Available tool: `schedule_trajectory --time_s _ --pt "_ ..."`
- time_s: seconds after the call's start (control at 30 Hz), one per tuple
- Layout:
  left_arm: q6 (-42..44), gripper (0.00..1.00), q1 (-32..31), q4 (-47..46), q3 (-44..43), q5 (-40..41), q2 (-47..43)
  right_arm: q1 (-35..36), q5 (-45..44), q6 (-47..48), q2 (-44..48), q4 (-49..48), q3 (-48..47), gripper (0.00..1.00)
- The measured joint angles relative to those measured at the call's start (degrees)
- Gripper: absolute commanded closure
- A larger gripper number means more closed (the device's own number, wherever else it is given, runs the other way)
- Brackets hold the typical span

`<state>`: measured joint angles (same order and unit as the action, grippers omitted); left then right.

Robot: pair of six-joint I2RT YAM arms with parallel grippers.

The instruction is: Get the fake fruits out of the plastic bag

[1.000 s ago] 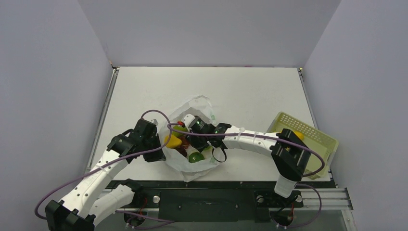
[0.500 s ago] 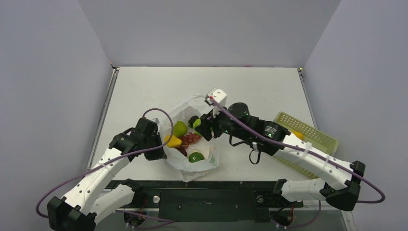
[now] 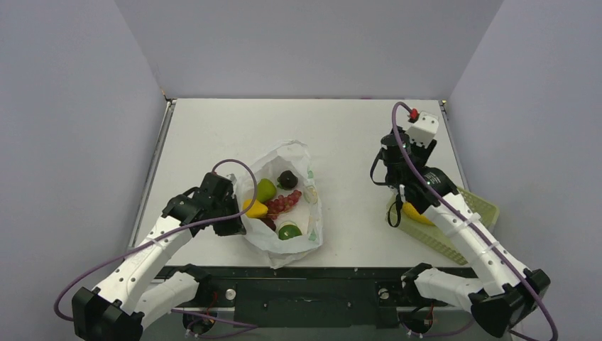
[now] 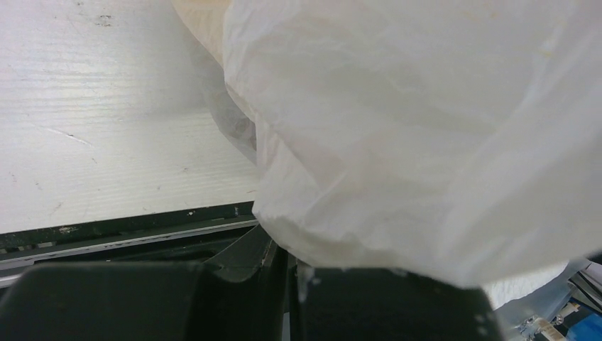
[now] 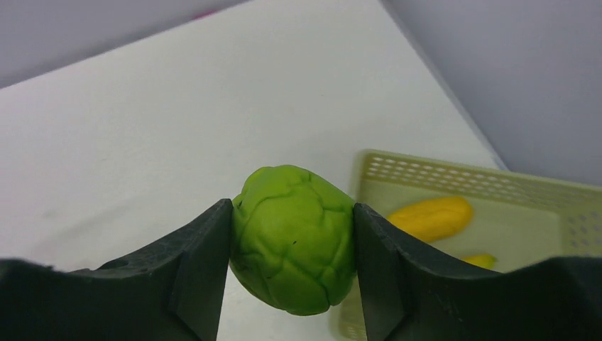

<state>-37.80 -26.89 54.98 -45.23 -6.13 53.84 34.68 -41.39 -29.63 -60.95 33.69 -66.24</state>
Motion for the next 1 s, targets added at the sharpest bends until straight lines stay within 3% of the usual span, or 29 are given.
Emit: schedule_trajectory --time_s 0.17,0.4,0.77,0.9,1.0 --pt "1.0 1.0 0.1 -0.2 0.0 -0.4 1.0 -13.6 -6.6 -5.4 -7.2 7.0 3.1 1.0" --pt "2.4 1.0 0.7 -0.4 0.0 -1.4 2.8 -26.1 -12.1 -10.6 -12.8 13.9 7.5 1.0" --pt "4.0 1.0 0.8 -0.8 0.0 -3.1 3.4 -41.1 -14.8 -8.8 -16.1 9.9 15.5 1.0" --pt "4.1 1.0 0.9 -0.8 0.0 -3.4 3.4 -45.4 -14.3 -7.3 -20.3 6.9 16.1 0.9" --pt "4.1 1.0 0.9 -0.8 0.0 -3.5 3.4 -48.2 -12.7 -6.1 -22.2 4.6 16.3 0.77"
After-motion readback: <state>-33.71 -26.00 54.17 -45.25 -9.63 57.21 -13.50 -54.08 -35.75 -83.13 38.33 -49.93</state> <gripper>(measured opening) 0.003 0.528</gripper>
